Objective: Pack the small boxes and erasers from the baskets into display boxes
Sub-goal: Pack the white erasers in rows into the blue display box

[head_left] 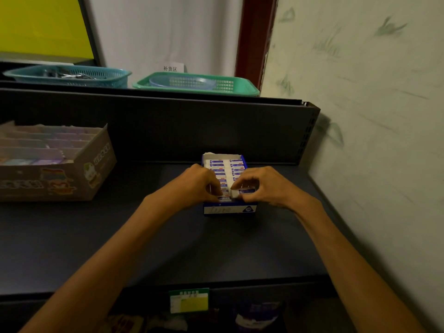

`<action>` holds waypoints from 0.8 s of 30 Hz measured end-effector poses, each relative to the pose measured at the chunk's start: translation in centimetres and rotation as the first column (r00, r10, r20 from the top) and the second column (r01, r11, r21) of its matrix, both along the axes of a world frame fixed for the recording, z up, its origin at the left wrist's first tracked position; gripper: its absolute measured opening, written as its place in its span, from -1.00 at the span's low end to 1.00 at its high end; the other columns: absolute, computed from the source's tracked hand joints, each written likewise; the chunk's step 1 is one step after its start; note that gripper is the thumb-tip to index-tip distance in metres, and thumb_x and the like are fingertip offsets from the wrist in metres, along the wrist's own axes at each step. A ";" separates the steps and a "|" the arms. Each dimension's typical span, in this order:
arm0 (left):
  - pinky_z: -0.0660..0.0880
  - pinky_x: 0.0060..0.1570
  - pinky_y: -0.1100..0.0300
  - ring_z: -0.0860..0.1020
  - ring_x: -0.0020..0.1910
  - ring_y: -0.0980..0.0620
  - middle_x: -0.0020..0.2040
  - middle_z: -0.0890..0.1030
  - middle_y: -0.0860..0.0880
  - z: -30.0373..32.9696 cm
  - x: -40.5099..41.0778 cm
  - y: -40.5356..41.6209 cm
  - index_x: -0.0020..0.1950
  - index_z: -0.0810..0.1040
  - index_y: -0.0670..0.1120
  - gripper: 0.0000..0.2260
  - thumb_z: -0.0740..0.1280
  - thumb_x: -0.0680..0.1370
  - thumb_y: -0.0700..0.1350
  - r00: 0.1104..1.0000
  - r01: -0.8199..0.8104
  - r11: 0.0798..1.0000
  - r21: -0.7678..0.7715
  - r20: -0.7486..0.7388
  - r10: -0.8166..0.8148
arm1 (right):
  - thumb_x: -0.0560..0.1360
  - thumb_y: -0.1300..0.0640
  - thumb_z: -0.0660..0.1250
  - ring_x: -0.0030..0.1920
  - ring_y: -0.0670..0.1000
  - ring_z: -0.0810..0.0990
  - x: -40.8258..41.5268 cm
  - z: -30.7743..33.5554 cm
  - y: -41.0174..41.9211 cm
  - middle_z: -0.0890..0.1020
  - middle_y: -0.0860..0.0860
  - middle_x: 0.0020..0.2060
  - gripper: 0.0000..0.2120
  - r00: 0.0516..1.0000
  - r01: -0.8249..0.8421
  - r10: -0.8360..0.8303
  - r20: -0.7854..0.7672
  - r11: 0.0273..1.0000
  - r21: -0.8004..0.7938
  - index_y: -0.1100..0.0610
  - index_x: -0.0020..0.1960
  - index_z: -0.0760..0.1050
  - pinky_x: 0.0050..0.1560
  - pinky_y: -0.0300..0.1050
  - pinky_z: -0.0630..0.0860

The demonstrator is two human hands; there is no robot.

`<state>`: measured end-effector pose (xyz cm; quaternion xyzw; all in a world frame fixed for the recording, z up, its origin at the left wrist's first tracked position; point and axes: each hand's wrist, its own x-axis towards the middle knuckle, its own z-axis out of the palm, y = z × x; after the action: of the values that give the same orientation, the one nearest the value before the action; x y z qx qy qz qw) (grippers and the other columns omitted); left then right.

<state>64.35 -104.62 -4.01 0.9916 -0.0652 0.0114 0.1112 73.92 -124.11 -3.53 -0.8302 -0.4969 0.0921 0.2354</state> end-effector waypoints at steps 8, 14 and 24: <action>0.47 0.13 0.19 0.41 -0.01 0.21 0.15 0.52 0.01 -0.1 -0.1 0.1 0.13 0.56 -0.02 -0.79 0.36 0.50 -0.08 1.000 -0.001 1.000 0.013 0.006 0.001 | 0.49 0.15 0.37 0.13 -0.16 0.44 0.1 0.2 0.1 0.50 0.02 0.23 -0.72 0.998 -0.007 0.013 0.062 0.996 -0.085 0.09 0.20 0.53 -0.01 -0.33 0.44; 0.46 0.11 0.22 0.46 0.04 0.17 0.16 0.51 0.01 0.1 -0.3 0.0 0.13 0.56 -0.03 -0.79 0.36 0.50 -0.10 1.000 0.000 1.000 -0.010 0.007 0.000 | 0.49 0.16 0.38 0.21 -0.10 0.45 0.3 0.3 0.3 0.48 0.00 0.24 -0.74 1.000 -0.019 0.021 0.017 0.993 -0.114 0.09 0.17 0.56 0.11 -0.23 0.46; 0.41 0.05 0.31 0.48 0.06 0.18 0.18 0.51 0.02 0.0 -0.7 0.1 0.20 0.55 -0.01 -0.74 0.35 0.51 -0.08 0.999 0.013 1.000 -0.001 0.030 -0.013 | 0.47 0.16 0.39 0.20 -0.12 0.45 0.6 0.3 -0.5 0.50 -0.03 0.22 -0.75 0.999 -0.011 0.008 -0.032 0.994 -0.105 0.07 0.15 0.58 0.11 -0.22 0.49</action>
<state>63.64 -104.49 -4.04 0.9908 -0.0734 0.0258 0.1108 74.51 -124.57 -3.26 -0.8375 -0.4914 0.1324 0.1988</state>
